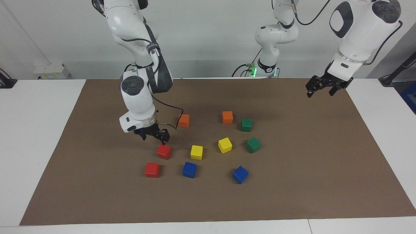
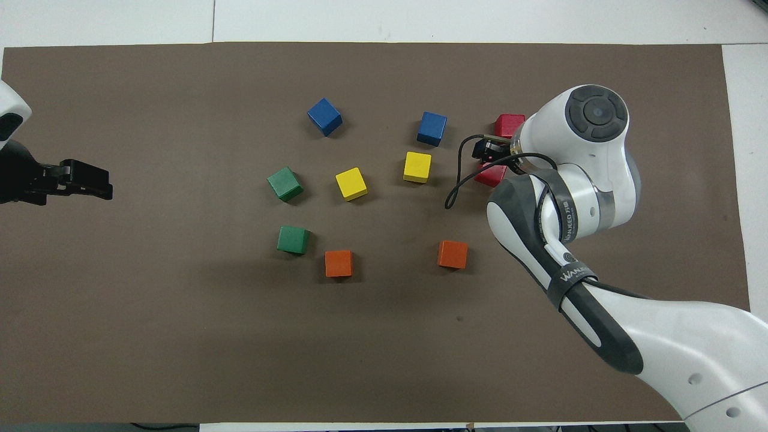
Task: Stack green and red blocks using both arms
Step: 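Reach the right gripper to the nearer red cube and grasp it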
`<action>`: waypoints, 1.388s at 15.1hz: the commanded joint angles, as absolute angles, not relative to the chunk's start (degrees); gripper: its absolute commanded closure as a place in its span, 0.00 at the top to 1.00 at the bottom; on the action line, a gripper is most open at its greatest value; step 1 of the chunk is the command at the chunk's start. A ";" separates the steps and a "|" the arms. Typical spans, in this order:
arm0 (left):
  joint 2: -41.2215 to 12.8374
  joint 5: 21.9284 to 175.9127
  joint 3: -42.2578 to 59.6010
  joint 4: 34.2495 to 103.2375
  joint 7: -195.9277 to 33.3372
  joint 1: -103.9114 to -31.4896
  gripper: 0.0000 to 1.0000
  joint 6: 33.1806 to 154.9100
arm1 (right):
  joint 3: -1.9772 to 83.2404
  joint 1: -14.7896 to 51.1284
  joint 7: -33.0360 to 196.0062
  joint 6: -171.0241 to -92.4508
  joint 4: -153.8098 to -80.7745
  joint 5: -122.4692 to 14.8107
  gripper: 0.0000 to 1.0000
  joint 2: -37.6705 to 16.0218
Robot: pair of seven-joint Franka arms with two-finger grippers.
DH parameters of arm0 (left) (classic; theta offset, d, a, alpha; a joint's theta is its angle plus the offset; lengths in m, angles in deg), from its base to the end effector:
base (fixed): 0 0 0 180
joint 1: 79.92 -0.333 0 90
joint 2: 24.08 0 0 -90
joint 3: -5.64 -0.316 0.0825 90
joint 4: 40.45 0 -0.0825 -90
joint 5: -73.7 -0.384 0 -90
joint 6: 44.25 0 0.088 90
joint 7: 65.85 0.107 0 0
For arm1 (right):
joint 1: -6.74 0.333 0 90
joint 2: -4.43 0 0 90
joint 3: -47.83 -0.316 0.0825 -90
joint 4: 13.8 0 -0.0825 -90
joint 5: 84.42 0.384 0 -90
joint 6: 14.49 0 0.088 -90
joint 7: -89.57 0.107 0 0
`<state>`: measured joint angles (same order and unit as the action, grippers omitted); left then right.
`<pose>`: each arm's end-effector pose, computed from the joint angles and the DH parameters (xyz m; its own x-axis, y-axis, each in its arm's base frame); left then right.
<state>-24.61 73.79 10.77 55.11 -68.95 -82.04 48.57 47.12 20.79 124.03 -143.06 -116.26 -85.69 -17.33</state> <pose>0.5524 -0.0294 0.5879 0.9993 0.0017 -0.0386 0.0017 -1.0000 -0.0014 0.6323 0.1653 0.3482 0.9428 -0.3259 0.0703 -0.3245 -0.9454 -0.0316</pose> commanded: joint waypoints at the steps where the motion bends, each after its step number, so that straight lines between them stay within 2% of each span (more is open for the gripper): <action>1: -24.87 73.96 10.83 55.26 -68.23 -82.47 1.00 48.91 | 47.30 21.07 125.25 -145.27 -114.26 -85.56 1.00 -20.70; 7: -24.87 73.96 10.83 55.35 -68.23 -82.47 1.00 48.48 | 47.30 20.98 125.34 -149.14 -114.61 -86.09 0.98 -23.34; 8: -24.87 73.96 10.83 55.35 -68.23 -82.47 1.00 48.56 | 47.30 20.98 125.43 -149.14 -114.61 -86.09 0.88 -23.52; 11: -24.87 73.96 10.92 55.26 -68.40 -82.38 1.00 48.91 | 47.30 21.25 126.22 -150.36 -114.88 -86.09 0.13 -24.22; 12: -24.95 73.96 10.83 55.17 -68.49 -81.77 1.00 49.00 | 47.22 21.25 126.22 -150.37 -114.96 -86.00 0.00 -24.31; 14: -26.36 74.05 11.00 56.48 -69.36 -81.94 1.00 49.52 | 47.30 21.33 126.13 -150.28 -114.97 -86.00 0.00 -24.22; 16: -27.85 74.05 11.00 61.13 -74.87 -81.50 1.00 55.56 | 47.30 21.16 125.18 -148.97 -114.35 -86.18 0.00 -24.05; 18: -25.93 74.49 11.27 61.15 -83.99 -79.15 1.00 57.08 | 47.48 20.28 120.19 -146.00 -114.00 -86.26 0.00 -22.82; 21: -19.97 74.40 11.18 60.97 -99.13 -71.68 1.00 62.87 | 47.92 15.91 107.73 -136.87 -114.61 -86.26 0.00 -15.29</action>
<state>-23.61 74.10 11.70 60.64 -90.83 -76.56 58.61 48.32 19.92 115.83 -142.98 -113.62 -85.89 -21.41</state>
